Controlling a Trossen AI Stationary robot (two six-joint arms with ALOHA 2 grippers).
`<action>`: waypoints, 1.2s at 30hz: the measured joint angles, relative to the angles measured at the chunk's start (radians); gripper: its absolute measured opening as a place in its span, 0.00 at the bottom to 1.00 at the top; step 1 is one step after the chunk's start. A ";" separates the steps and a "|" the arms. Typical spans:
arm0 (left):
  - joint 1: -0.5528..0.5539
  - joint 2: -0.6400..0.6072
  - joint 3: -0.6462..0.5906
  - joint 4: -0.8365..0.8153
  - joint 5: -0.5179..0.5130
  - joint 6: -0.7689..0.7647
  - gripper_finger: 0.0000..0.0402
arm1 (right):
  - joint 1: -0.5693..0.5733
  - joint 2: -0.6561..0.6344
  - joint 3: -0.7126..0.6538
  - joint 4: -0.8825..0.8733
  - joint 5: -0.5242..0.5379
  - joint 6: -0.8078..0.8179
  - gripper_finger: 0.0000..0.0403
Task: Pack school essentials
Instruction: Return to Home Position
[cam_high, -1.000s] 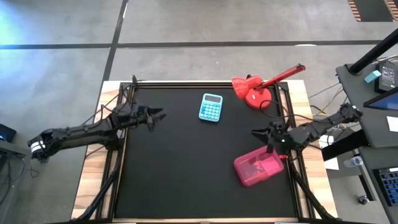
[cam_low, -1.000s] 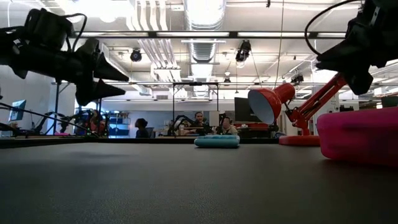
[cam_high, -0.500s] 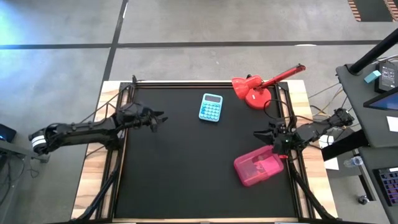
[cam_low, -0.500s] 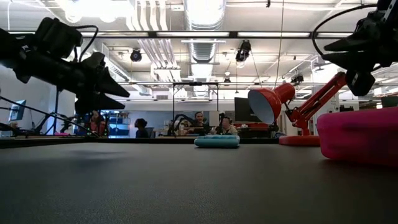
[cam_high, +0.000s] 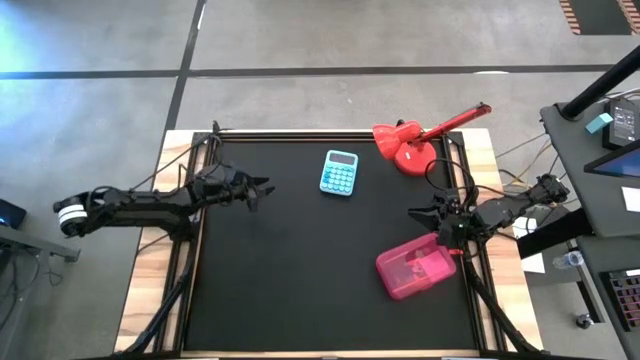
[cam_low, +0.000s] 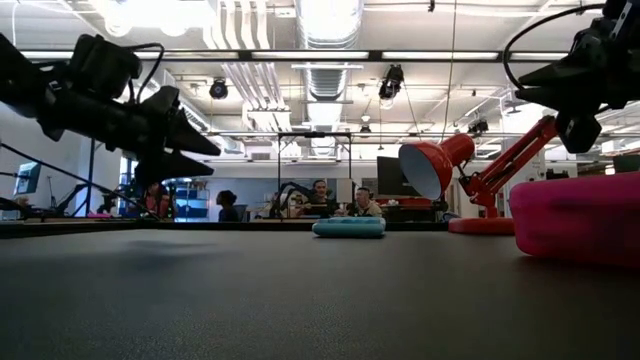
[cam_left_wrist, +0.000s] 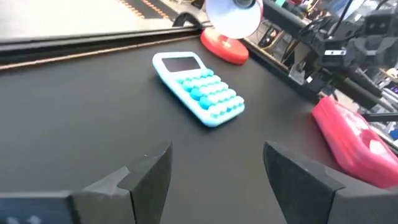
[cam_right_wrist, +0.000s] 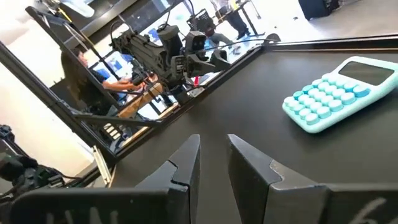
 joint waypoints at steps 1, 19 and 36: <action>0.000 0.015 0.000 0.007 0.000 0.000 0.58 | 0.000 0.000 0.001 -0.001 0.000 0.003 0.17; 0.000 0.212 0.005 0.039 0.000 0.061 0.58 | 0.000 0.000 0.003 -0.003 -0.001 0.069 0.17; 0.000 0.460 0.003 0.308 0.102 0.157 0.58 | 0.000 0.001 0.003 -0.002 -0.001 0.068 0.17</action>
